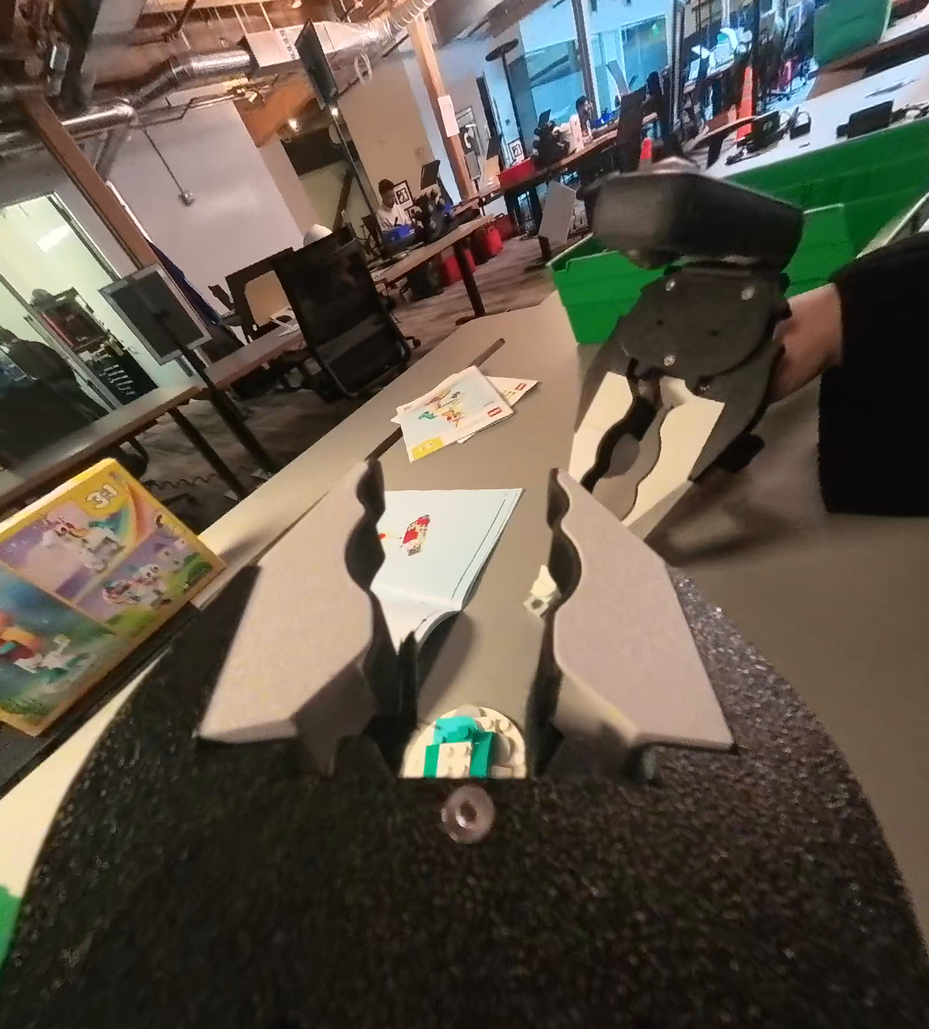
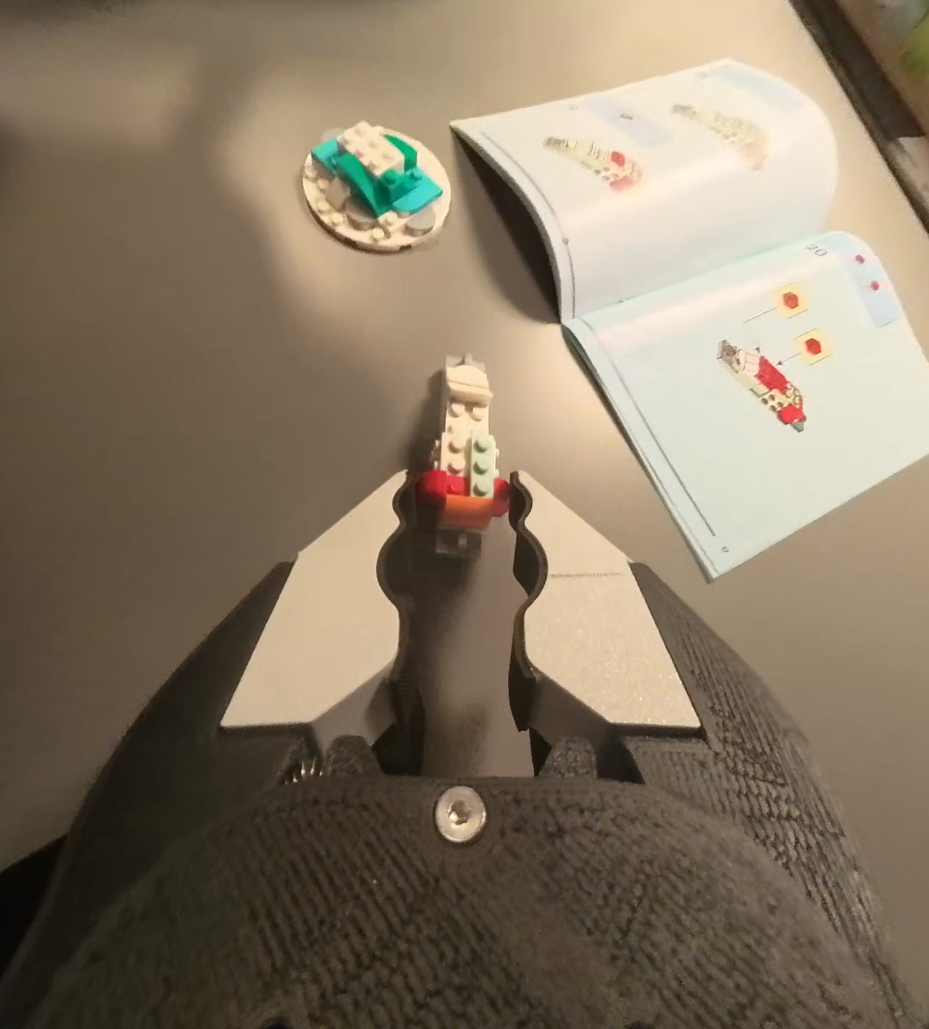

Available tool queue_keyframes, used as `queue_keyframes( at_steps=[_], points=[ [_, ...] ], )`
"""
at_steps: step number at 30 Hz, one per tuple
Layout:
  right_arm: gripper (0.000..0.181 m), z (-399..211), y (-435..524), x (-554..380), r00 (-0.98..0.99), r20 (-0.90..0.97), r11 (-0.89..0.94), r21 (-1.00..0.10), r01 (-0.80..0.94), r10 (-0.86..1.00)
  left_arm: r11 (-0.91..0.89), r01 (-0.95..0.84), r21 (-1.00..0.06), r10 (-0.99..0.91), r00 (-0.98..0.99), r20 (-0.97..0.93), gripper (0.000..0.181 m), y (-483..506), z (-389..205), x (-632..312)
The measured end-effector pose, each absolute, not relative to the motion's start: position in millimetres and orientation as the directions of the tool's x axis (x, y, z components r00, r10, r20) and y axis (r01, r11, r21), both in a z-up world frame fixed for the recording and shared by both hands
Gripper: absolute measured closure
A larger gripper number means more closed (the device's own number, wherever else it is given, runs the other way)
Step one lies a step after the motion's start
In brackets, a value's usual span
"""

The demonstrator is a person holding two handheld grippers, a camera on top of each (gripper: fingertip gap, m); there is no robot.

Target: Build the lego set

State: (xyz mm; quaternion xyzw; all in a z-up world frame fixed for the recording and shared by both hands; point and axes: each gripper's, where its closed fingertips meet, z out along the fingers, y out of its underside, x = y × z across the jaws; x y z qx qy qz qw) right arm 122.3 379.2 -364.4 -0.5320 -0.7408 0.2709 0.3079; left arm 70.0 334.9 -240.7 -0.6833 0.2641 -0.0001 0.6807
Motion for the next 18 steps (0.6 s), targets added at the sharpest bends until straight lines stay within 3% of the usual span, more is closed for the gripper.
queue_keyframes(
  at_steps=[4, 7, 9, 12, 15, 18],
  points=[
    [0.125, -365, 376, 125, -0.268, 0.138, 0.279, -0.74, 0.612, 0.953, 0.067, -0.36, -0.93, -0.37, 0.857, -0.358, 0.124, 335, -243, 71],
    [0.118, -326, 379, 123, -0.23, 0.199, 0.281, -0.864, 0.417, 0.953, 0.067, -0.358, -0.931, -0.367, 0.859, -0.357, 0.125, 335, -243, 69],
    [0.119, -283, 404, 125, -0.033, 0.323, 0.323, -0.926, 0.193, 0.946, 0.066, -0.333, -0.94, -0.372, 0.866, -0.333, 0.124, 335, -243, 69],
    [0.122, -236, 459, 155, 0.396, 0.351, 0.403, -0.914, -0.052, 0.849, 0.071, -0.284, -0.956, -0.387, 0.876, -0.289, 0.124, 335, -242, 70],
    [0.124, -235, 495, 177, 0.62, 0.282, 0.428, -0.899, -0.098, 0.732, 0.086, -0.253, -0.964, -0.393, 0.88, -0.266, 0.125, 333, -238, 70],
    [0.126, -234, 504, 169, 0.644, 0.285, 0.44, -0.894, -0.089, 0.71, 0.086, -0.237, -0.968, -0.389, 0.886, -0.251, 0.126, 335, -240, 67]
  ],
)
